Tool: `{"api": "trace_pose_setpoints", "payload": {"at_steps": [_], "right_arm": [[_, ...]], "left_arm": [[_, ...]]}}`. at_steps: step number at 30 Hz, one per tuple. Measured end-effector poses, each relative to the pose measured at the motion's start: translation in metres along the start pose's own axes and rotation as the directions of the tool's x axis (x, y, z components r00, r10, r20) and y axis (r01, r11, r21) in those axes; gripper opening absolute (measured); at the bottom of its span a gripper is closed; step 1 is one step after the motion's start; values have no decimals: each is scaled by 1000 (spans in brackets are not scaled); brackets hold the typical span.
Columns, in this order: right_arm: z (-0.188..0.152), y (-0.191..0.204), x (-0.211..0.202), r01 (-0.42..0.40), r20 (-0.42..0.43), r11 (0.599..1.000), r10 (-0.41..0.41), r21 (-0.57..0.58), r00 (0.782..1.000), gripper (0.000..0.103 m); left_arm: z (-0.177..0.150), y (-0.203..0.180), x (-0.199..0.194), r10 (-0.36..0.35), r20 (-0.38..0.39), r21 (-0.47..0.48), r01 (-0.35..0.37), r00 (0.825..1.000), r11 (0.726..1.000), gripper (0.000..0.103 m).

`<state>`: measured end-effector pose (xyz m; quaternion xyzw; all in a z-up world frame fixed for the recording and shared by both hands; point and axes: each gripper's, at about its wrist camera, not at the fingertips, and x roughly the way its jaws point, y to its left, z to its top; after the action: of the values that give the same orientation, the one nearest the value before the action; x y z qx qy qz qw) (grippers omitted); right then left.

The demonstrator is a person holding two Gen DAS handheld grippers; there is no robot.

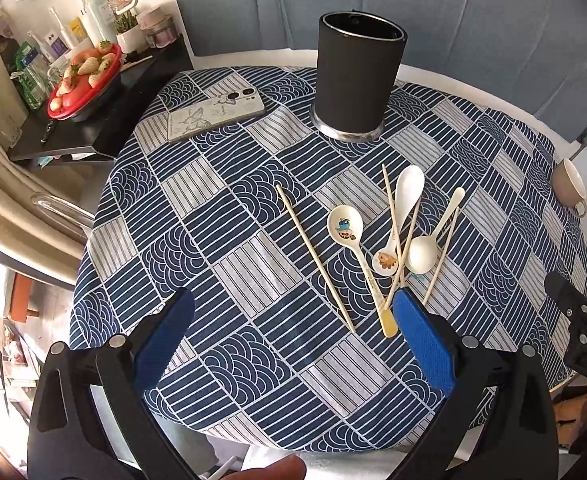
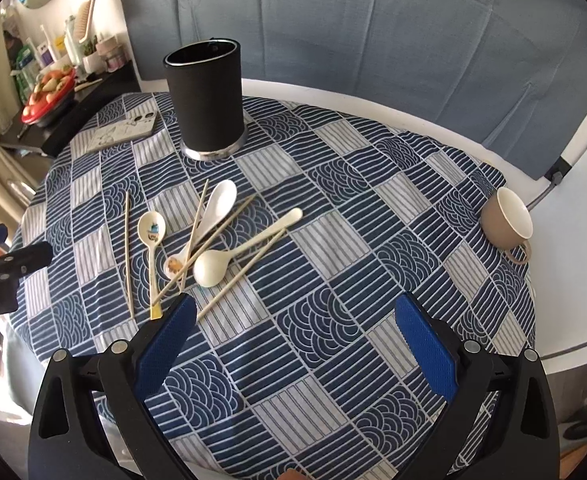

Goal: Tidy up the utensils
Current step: 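Move the left tool toward the lone chopstick while the right tool approaches the utensil pile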

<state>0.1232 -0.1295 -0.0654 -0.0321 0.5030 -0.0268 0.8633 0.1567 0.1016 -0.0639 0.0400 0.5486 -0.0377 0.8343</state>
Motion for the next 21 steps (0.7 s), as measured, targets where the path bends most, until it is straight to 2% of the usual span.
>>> {"api": "trace_pose_setpoints", "payload": {"at_steps": [13, 21], "right_arm": [[-1, 27, 62, 23, -167, 995, -7, 92, 986, 95], [-4, 38, 101, 17, -242, 990, 17, 140, 970, 95]], "left_arm": [[24, 6, 75, -63, -149, 72, 74, 987, 995, 97], [25, 5, 109, -46, -205, 120, 72, 978, 990, 97]]}}
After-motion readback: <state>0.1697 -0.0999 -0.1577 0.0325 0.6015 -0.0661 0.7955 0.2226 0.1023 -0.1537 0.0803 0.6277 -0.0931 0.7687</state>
